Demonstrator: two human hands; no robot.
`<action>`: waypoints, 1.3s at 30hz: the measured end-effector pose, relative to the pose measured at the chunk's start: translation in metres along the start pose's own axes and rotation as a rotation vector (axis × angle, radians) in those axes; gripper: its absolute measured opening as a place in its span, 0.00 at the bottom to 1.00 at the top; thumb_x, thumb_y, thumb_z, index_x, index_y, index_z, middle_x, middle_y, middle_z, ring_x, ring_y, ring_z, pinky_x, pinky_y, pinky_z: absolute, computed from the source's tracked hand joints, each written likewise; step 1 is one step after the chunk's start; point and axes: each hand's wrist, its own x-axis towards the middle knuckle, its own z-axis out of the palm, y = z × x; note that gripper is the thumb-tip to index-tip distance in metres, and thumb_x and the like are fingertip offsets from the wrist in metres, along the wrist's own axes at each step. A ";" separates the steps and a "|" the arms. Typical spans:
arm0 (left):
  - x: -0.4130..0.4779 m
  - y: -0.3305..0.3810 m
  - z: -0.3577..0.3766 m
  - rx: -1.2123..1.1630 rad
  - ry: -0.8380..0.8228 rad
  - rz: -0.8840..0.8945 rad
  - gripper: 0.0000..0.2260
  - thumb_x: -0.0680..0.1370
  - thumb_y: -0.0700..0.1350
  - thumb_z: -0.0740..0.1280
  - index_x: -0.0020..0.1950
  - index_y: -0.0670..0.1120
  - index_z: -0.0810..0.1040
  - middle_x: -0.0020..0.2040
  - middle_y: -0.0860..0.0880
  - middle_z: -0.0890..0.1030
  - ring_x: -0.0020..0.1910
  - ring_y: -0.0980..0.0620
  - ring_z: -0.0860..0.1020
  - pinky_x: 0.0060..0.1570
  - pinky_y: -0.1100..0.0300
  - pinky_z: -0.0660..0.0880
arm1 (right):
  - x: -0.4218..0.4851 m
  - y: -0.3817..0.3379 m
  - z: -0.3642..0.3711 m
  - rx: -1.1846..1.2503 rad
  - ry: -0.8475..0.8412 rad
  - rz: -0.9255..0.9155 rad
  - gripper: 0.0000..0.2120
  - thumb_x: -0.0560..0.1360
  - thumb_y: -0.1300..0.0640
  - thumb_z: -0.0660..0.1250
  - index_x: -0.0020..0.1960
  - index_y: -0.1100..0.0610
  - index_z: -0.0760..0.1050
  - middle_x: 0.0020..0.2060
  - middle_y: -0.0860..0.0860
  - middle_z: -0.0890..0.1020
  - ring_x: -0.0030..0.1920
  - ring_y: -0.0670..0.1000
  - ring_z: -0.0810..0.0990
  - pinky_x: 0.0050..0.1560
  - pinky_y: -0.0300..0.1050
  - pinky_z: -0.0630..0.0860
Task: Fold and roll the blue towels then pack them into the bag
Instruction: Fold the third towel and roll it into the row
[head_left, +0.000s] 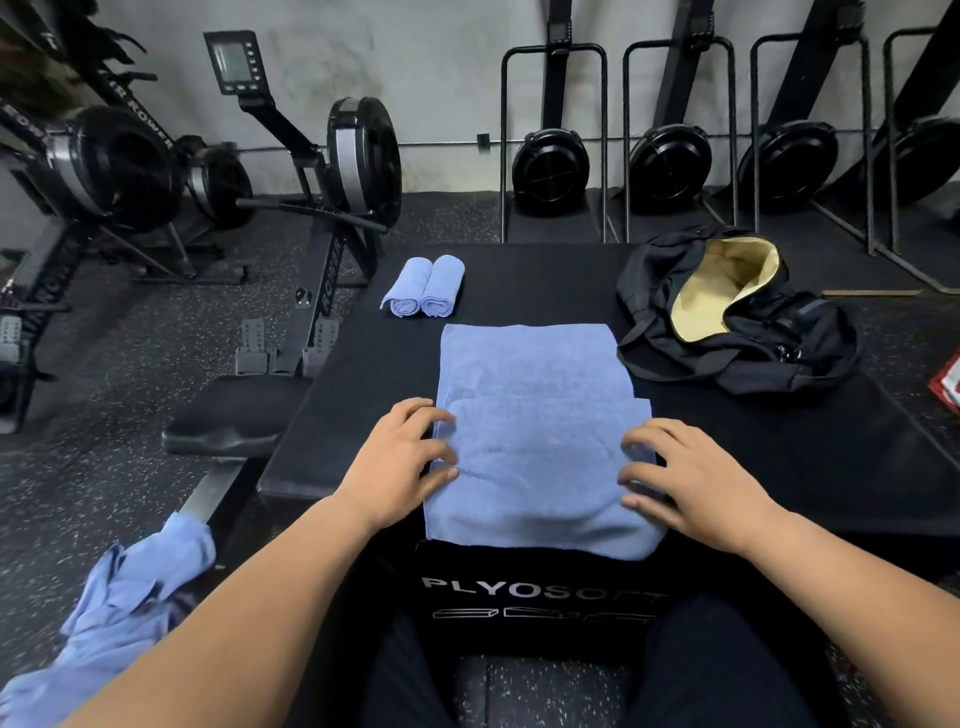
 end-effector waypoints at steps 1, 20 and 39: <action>0.002 0.001 0.001 -0.019 0.023 -0.025 0.08 0.78 0.56 0.74 0.47 0.53 0.86 0.67 0.53 0.78 0.70 0.42 0.70 0.68 0.47 0.71 | 0.005 -0.003 0.001 0.006 0.061 -0.005 0.13 0.83 0.42 0.66 0.50 0.51 0.81 0.59 0.52 0.78 0.60 0.60 0.76 0.54 0.53 0.73; 0.017 -0.004 0.005 -0.047 -0.111 -0.129 0.23 0.71 0.69 0.70 0.62 0.61 0.82 0.76 0.52 0.71 0.78 0.43 0.61 0.77 0.49 0.63 | 0.013 0.015 0.005 0.036 -0.015 0.274 0.23 0.76 0.36 0.72 0.67 0.44 0.80 0.62 0.39 0.79 0.64 0.52 0.74 0.58 0.53 0.73; 0.072 -0.002 0.018 -0.137 0.000 -0.450 0.12 0.81 0.51 0.69 0.63 0.51 0.77 0.56 0.48 0.80 0.60 0.43 0.75 0.59 0.49 0.73 | 0.086 0.019 0.010 0.102 0.088 0.690 0.09 0.79 0.53 0.71 0.59 0.51 0.83 0.46 0.48 0.82 0.59 0.58 0.77 0.52 0.54 0.75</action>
